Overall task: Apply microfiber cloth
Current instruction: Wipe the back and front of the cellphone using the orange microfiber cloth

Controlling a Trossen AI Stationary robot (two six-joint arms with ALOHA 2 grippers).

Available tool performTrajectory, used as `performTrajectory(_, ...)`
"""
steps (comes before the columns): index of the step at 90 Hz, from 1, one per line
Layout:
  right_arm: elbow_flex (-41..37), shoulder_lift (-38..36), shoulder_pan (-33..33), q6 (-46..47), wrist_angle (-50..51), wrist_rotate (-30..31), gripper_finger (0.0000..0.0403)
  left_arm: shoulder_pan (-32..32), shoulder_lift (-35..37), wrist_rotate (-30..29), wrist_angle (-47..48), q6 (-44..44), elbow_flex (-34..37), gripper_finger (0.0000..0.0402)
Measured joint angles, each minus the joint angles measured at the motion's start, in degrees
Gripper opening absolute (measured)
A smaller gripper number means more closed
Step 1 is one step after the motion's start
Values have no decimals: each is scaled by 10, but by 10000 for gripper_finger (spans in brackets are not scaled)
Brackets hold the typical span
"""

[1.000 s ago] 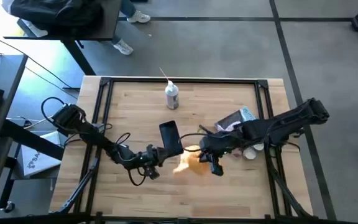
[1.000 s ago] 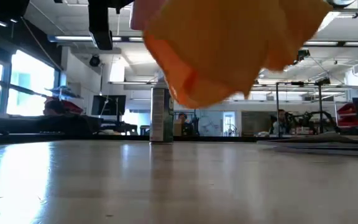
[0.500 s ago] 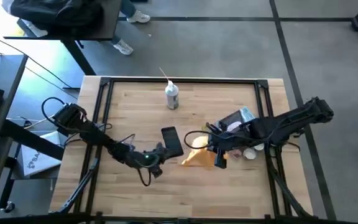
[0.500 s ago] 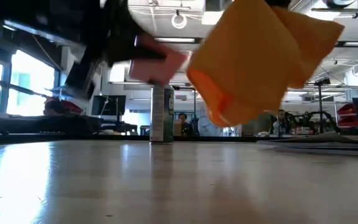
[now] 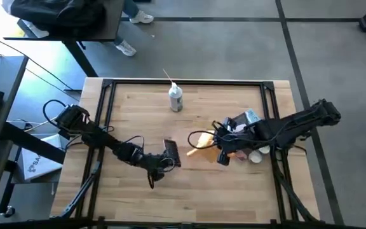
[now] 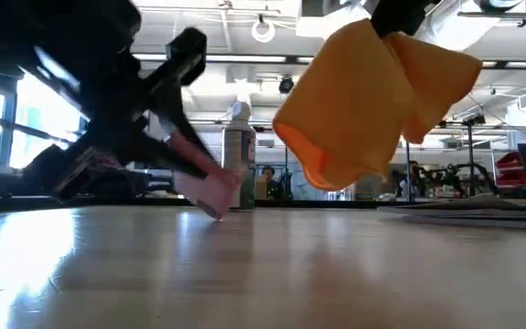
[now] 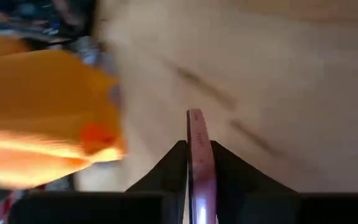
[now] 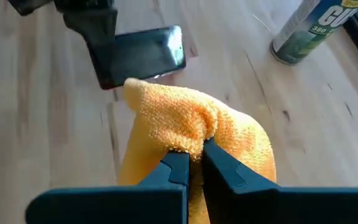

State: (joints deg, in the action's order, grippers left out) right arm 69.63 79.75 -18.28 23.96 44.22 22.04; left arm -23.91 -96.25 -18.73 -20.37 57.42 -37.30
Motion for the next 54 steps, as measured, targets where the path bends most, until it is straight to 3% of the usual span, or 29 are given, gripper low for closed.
performTrajectory(20, 0, 31, 4, -48, -54, -16, 0, 10, 0, 46, 17, -62, 0, 62)
performTrajectory(41, 0, 91, 24, -107, -94, -65, 0, 9, 0, 51, 17, -140, 0, 91)
performTrajectory(54, 0, 107, 39, -131, -92, -66, 0, 9, 0, 96, 15, -179, 0, 112)
